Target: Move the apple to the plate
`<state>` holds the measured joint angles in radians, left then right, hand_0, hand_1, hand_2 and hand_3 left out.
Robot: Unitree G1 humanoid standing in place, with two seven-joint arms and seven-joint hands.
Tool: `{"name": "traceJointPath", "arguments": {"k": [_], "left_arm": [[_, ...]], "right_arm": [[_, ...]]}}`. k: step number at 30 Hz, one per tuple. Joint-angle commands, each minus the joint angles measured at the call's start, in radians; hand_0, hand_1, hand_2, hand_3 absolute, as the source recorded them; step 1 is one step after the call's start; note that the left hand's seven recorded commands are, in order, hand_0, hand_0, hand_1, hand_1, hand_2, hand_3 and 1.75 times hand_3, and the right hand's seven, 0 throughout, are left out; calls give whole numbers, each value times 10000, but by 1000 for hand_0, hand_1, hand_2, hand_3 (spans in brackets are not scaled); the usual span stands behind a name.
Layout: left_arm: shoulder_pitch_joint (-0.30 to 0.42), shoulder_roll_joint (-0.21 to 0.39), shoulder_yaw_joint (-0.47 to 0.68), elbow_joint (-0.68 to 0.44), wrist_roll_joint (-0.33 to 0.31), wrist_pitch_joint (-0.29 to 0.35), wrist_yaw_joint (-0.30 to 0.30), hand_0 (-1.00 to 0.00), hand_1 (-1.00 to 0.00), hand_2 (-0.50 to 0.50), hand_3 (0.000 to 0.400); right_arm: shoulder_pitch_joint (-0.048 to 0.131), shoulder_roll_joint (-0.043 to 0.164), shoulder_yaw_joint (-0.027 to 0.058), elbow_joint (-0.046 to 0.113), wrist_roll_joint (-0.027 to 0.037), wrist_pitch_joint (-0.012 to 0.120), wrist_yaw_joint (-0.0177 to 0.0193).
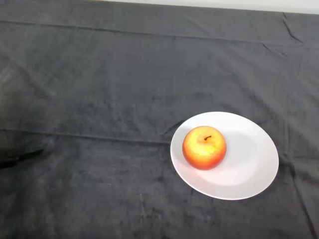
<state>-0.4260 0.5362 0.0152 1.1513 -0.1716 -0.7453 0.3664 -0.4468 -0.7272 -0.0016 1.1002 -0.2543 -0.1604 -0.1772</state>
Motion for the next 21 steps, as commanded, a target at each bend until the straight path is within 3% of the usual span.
{"name": "traceJointPath", "arguments": {"k": [1,12,21], "left_arm": [[223,767,284,290,-194,147,113,0,0,0,0],[553,845,1604,282,-1010,558,250,0,0,0,0],[726,612,3019,207,-2224,848,89,0,0,0,0]], "right_arm": [[986,239,392,650,-273,275,77],[991,239,391,640,-271,281,79],[992,239,391,635,-270,284,80]]}}
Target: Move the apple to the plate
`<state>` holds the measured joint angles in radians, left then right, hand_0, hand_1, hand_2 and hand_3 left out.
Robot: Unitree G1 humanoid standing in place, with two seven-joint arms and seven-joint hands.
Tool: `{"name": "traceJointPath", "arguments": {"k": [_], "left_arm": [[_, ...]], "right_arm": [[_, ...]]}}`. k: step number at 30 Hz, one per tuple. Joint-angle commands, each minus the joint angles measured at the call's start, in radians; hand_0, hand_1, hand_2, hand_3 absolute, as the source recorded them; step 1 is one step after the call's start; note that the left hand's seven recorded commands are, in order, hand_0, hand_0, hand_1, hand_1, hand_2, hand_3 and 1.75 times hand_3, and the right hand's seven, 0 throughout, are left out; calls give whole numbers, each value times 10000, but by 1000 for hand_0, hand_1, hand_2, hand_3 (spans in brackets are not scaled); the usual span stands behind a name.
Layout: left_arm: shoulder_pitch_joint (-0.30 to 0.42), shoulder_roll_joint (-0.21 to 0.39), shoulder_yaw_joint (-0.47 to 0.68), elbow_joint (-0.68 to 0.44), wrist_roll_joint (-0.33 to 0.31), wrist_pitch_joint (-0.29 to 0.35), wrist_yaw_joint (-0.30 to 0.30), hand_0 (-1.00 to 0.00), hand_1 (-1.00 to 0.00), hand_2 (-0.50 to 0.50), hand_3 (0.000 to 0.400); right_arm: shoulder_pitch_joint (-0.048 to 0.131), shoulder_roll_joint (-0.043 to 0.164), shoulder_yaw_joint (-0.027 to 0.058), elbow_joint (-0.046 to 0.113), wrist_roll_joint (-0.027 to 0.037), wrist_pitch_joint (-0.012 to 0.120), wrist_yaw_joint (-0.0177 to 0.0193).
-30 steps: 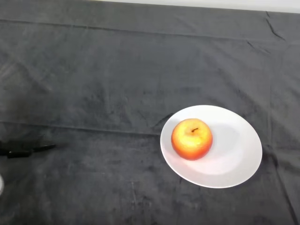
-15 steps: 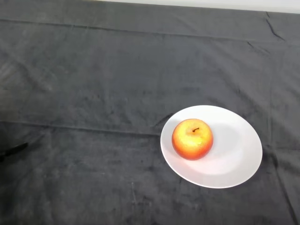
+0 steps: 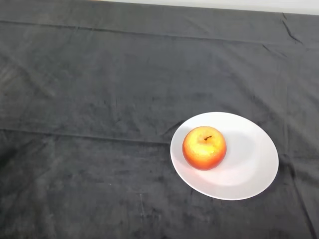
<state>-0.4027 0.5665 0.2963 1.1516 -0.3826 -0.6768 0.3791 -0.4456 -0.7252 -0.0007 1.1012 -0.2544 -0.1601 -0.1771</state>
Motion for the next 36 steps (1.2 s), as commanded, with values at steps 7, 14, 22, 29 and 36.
{"name": "traceJointPath", "arguments": {"k": [7,14,22,29,36], "left_arm": [[352,135,1206,103,-962,439,-125,0,0,0,0],[217,-17,1858,-30,-1462,573,-324,0,0,0,0],[160,-132,2311,-133,-1750,695,-672,0,0,0,0],[161,-175,2581,-186,-1859,774,-975,0,0,0,0],[150,-217,2778,-213,-1889,826,-1192,0,0,0,0]], "right_arm": [[979,218,382,628,-271,281,79],[977,217,382,632,-271,280,79],[974,217,383,637,-272,278,79],[973,217,384,640,-273,276,78],[972,217,384,642,-273,275,78]]}}
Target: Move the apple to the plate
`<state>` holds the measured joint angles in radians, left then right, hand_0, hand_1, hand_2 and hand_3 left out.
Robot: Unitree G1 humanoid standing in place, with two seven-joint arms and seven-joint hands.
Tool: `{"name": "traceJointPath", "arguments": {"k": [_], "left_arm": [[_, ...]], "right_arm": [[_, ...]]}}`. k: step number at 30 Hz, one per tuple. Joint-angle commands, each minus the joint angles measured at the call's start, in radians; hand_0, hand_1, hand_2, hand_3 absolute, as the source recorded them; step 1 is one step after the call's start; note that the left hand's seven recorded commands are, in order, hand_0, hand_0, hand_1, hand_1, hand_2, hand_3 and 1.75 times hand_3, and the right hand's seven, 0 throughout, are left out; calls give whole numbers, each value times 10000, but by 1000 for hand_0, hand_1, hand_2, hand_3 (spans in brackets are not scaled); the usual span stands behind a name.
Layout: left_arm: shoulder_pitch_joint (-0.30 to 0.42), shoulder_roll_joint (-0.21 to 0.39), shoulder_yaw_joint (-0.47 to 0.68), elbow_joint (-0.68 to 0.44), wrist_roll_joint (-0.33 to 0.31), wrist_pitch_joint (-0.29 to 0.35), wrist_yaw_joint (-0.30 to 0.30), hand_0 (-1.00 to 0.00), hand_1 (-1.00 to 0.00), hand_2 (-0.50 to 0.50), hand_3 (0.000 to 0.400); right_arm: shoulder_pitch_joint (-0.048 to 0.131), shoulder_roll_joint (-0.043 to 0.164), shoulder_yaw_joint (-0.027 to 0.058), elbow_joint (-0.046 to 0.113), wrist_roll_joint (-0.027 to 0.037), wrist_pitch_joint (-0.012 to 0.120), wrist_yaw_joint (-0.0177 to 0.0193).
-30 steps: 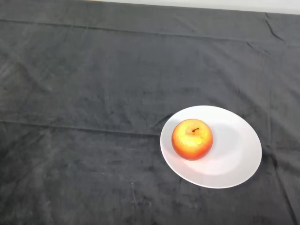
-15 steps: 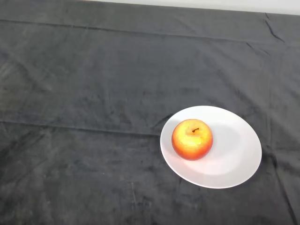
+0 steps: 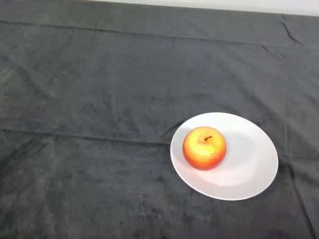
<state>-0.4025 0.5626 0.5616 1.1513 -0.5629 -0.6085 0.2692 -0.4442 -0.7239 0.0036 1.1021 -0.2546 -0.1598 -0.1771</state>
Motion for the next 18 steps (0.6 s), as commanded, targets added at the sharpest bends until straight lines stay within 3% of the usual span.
{"name": "traceJointPath", "arguments": {"k": [1,18], "left_arm": [[145,-186,148,-213,-86,149,-120,0,0,0,0],[76,-268,487,-251,-45,219,-446,0,0,0,0]], "right_arm": [[958,205,341,633,-271,272,77],[957,205,341,635,-272,270,77]]}}
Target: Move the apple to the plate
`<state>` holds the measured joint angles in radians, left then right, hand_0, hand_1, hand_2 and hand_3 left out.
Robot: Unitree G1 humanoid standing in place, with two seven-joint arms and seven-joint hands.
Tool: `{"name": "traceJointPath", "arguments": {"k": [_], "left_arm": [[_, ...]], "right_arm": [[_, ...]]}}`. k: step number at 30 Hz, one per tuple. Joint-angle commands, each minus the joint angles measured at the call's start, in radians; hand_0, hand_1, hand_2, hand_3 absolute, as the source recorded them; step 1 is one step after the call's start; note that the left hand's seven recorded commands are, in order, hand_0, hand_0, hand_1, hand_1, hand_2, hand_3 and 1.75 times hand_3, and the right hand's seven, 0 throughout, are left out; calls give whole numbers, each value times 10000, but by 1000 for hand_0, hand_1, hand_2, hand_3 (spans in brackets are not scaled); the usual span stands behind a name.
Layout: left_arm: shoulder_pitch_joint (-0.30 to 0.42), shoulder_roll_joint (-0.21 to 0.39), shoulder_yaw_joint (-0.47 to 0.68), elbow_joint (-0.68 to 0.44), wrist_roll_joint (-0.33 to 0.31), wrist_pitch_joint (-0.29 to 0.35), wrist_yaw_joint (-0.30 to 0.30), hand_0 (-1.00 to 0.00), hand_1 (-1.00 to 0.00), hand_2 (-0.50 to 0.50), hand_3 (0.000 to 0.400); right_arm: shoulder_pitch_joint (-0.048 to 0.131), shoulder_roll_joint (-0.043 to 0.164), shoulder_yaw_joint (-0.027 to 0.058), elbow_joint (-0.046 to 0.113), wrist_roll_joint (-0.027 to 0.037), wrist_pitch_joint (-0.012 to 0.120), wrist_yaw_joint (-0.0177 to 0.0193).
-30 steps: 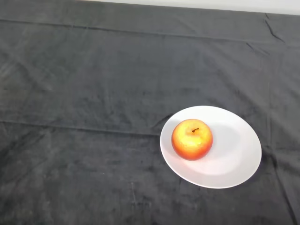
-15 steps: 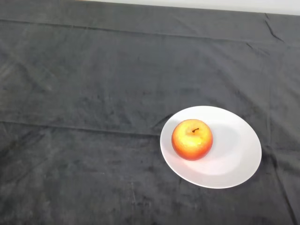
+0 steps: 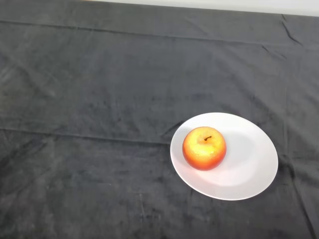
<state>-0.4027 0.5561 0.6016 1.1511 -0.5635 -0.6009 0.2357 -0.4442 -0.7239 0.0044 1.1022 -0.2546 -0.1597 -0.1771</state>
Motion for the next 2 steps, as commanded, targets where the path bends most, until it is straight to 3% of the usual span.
{"name": "traceJointPath", "arguments": {"k": [1,2], "left_arm": [[77,-204,109,-251,-35,147,-130,0,0,0,0],[77,-206,127,-252,-32,149,-145,0,0,0,0]], "right_arm": [[957,205,334,635,-271,269,77],[957,205,334,635,-271,269,77]]}}
